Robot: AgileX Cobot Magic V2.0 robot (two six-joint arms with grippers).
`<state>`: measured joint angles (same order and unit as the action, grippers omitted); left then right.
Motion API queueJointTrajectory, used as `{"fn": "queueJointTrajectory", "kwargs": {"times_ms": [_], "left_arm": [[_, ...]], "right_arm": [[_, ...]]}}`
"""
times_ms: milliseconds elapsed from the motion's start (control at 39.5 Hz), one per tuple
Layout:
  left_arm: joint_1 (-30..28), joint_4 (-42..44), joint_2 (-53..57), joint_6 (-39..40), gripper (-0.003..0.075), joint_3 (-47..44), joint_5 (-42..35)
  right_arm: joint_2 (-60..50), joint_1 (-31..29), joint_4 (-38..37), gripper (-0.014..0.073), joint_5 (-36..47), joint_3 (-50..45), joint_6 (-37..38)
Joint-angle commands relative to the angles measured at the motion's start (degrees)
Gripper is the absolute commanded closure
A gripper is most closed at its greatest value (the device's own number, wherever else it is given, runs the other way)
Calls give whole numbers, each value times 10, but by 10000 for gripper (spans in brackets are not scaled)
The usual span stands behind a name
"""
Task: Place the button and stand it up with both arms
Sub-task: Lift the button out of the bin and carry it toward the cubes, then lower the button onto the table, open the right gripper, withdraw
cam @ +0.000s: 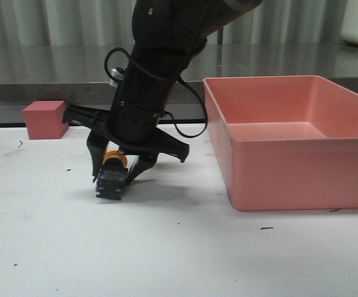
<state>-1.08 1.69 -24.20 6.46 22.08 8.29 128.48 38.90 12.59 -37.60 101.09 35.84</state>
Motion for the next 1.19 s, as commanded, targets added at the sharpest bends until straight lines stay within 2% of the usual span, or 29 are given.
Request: {"fn": "queueJointTrajectory", "kwargs": {"times_ms": [0, 379, 480, 632, 733, 961, 1037, 1163], "left_arm": [[0, -1, -7, 4, 81, 23, -42], [0, -1, -7, 4, 81, 23, -42], [0, -1, -7, 4, 81, 23, -42], [0, -1, -7, 4, 81, 23, -42], [0, -1, -7, 4, 81, 23, -42], [0, -1, -7, 4, 81, 23, -42], [0, -1, -7, 4, 81, 23, -43], [0, -1, -7, 4, 81, 23, -43]], "right_arm": [[-41, -1, 1, 337, 27, 20, 6], [-38, -1, 2, 324, 17, 20, 21], [-38, -1, 2, 230, 17, 20, 20], [-38, -1, 2, 13, 18, 20, 20], [-40, -1, 2, -69, 16, 20, 20], [-103, 0, -37, -48, 20, 20, 4], [-126, 0, -45, 25, 25, 20, -26], [-163, 0, -46, 303, 28, 20, -83]]}}
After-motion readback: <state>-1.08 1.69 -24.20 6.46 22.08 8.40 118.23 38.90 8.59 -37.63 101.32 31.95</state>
